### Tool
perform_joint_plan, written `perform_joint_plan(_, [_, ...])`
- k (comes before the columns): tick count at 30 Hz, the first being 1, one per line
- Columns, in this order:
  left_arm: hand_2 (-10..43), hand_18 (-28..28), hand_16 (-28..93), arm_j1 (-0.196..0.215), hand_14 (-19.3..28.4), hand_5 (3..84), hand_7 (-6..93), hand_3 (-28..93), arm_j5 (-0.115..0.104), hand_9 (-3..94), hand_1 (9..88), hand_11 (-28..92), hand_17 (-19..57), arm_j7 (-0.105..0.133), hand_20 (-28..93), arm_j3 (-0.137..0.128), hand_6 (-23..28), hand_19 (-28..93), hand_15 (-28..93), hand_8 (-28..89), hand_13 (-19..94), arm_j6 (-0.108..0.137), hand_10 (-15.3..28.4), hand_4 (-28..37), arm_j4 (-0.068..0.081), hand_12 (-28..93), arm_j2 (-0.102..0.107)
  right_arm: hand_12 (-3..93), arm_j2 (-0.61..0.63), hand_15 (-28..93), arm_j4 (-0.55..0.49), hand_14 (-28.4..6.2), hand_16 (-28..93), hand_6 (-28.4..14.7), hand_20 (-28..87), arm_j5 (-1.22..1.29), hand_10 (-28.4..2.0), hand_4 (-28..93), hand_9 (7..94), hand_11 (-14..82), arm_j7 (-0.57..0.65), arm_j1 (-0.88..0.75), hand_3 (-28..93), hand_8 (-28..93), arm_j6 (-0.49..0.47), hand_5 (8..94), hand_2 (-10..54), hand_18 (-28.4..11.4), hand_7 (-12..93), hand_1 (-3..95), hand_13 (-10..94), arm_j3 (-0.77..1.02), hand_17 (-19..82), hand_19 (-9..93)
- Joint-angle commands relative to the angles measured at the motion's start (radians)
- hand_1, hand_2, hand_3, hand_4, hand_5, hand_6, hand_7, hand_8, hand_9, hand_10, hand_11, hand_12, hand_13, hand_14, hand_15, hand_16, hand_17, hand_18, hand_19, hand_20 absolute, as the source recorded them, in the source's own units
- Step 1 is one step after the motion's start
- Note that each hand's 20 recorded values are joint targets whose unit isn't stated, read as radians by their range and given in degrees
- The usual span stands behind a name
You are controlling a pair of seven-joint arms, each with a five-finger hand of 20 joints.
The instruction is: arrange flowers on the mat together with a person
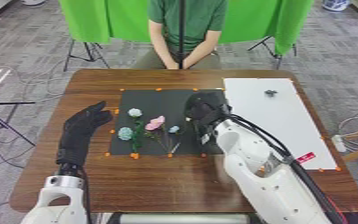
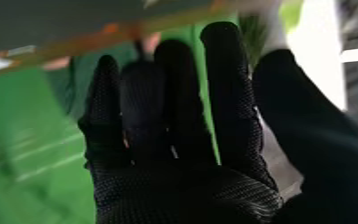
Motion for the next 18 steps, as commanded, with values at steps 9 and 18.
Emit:
perform_joint_plan(9, [4.7, 16.3, 2, 0.010, 19.6, 46.9, 14.6, 66, 0.001, 47.4, 24.9, 21, 4.1, -0.010, 18, -0.002, 5.1, 15, 25, -6, 38, -0.009, 13.9, -24.1, 0.004, 14, -0.005, 60.7, 0.023, 76, 0.028, -23.7, 55, -1.6, 50, -0.028, -21.0, -10, 34.6, 54.1, 0.068, 0.042, 74, -10, -0.094, 68.5, 25.0, -19.8, 12, 14.5, 28, -0.023, 12, 58])
perform_joint_plan(18, [4.7, 16.3, 2, 0.005, 19.6, 47.0, 14.5, 66, -0.001, 47.3, 25.0, 21, 4.1, -0.011, 18, -0.001, 5.1, 15, 25, -6, 38, -0.009, 13.9, -24.0, 0.005, 14, -0.001, 60.4, 0.041, 76, 0.031, -23.9, 55, -2.4, 50, -0.032, -21.6, -9, 34.4, 52.8, 0.080, 0.043, 75, -9, -0.096, 71.4, 24.7, -20.1, 12, 12.8, 28, -0.008, 12, 57])
